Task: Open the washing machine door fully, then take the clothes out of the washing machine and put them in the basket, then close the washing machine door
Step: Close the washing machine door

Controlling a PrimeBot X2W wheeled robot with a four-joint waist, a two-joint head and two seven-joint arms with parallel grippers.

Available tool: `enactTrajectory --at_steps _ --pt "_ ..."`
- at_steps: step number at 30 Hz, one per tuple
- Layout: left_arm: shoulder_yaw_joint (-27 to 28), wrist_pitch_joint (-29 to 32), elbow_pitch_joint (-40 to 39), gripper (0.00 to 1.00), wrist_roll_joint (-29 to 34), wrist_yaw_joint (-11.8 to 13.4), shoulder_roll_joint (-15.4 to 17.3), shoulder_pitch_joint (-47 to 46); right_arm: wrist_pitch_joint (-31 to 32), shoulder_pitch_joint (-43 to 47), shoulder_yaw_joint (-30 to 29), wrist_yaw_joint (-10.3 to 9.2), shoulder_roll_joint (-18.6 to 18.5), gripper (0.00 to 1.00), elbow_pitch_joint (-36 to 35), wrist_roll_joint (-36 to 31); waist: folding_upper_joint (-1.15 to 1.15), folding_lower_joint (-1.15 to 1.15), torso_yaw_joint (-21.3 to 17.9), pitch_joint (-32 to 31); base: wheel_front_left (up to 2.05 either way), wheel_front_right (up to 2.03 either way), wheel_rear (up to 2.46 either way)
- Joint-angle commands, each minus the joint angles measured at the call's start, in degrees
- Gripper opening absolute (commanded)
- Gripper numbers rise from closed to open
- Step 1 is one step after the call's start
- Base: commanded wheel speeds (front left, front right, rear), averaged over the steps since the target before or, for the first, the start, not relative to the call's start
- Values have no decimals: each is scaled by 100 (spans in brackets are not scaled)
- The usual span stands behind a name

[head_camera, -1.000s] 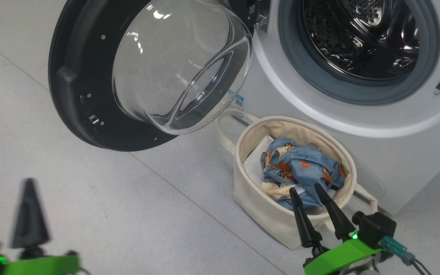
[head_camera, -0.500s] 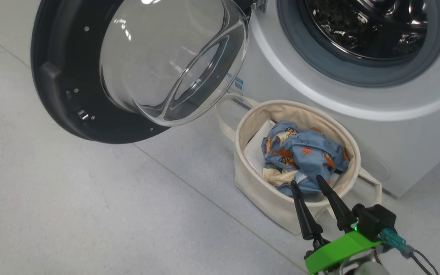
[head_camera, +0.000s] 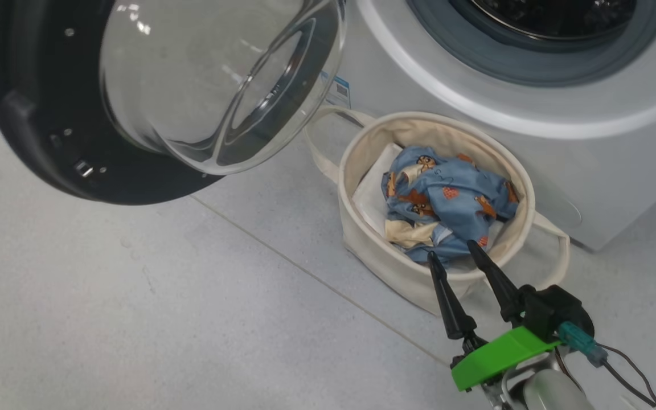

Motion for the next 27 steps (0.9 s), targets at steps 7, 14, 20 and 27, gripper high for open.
enactTrajectory --at_steps 7,14,20,27 --pt "352 1294 928 0 -1539 -32 627 -1276 -70 -265 167 1 15 100 -108 -298 0 0 -233 354 0 0 0" --pt "-86 2510 1723 0 -2159 112 619 -2314 -70 -415 158 1 15 100 -119 -627 0 0 -401 643 0 0 0" --pt "-357 2944 2098 0 -2232 91 511 -2787 -70 -436 180 1 15 100 -160 -660 0 0 -573 772 0 0 0" --pt "-475 3202 2452 0 -2330 35 283 -3219 -70 -491 178 1 15 100 -166 -688 0 0 -708 898 0 0 0"
